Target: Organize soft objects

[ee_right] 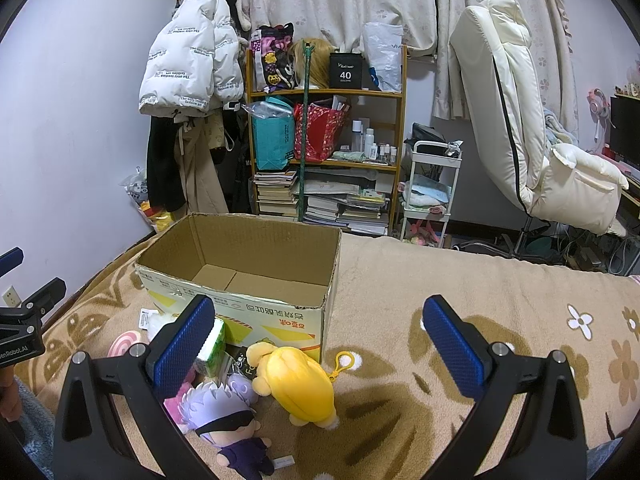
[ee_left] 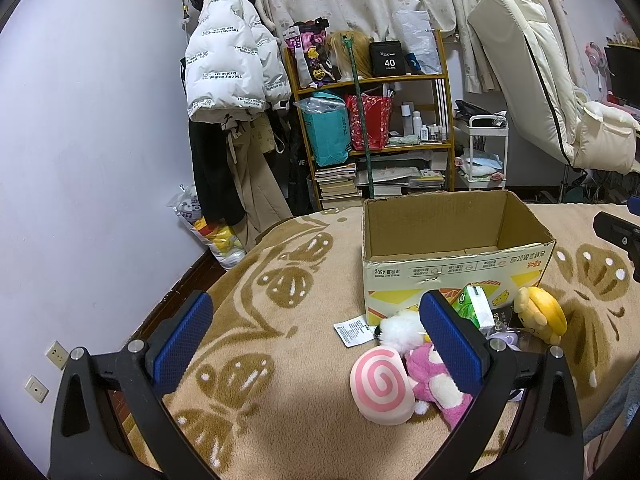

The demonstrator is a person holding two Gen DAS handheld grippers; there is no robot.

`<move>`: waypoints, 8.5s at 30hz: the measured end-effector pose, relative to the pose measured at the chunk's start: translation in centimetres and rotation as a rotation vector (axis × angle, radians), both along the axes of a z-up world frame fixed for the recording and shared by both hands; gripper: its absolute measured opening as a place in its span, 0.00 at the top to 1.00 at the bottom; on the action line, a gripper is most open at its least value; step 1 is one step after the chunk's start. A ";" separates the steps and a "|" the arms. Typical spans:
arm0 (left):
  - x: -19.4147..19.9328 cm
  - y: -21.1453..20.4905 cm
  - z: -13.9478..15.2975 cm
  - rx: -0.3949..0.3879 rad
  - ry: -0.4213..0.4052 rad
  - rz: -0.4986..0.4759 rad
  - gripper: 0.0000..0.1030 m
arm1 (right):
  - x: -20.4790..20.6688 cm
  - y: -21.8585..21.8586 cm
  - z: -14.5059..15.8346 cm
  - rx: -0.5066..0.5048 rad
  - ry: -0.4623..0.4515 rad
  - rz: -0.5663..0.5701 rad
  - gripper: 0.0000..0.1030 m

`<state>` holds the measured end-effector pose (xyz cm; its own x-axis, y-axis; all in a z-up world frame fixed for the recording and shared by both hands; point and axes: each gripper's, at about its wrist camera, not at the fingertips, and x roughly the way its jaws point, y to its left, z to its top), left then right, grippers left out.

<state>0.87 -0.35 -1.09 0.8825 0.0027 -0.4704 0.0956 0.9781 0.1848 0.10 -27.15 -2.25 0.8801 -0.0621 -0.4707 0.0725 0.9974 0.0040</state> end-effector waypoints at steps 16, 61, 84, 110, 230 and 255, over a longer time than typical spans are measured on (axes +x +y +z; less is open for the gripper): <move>0.1 0.2 -0.1 0.001 -0.001 0.000 0.01 | 0.0 0.0 0.0 -0.001 0.003 0.000 0.00; 3.5 0.9 -2.1 -0.038 0.210 -0.018 0.01 | 1.9 -0.6 -2.4 0.061 0.169 0.025 0.00; 7.2 -1.8 -8.0 0.040 0.470 -0.055 0.01 | 7.2 -0.9 -7.7 0.101 0.460 0.032 0.00; 8.9 -1.5 -11.3 0.033 0.619 -0.067 0.26 | 10.1 -0.3 -11.9 0.193 0.599 0.115 0.32; 14.0 -6.6 -2.6 -0.085 0.067 -0.162 0.33 | 12.6 -0.8 -3.5 0.159 0.065 0.231 0.26; 8.0 -2.6 -1.5 -0.064 0.159 -0.050 0.02 | 6.4 -2.7 -2.1 0.248 0.056 0.132 0.00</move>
<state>8.88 -2.90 -2.55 0.7952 -0.0738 -0.6019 0.1678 0.9806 0.1015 6.55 -29.82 -4.31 0.8452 0.1746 -0.5051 -0.0509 0.9671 0.2492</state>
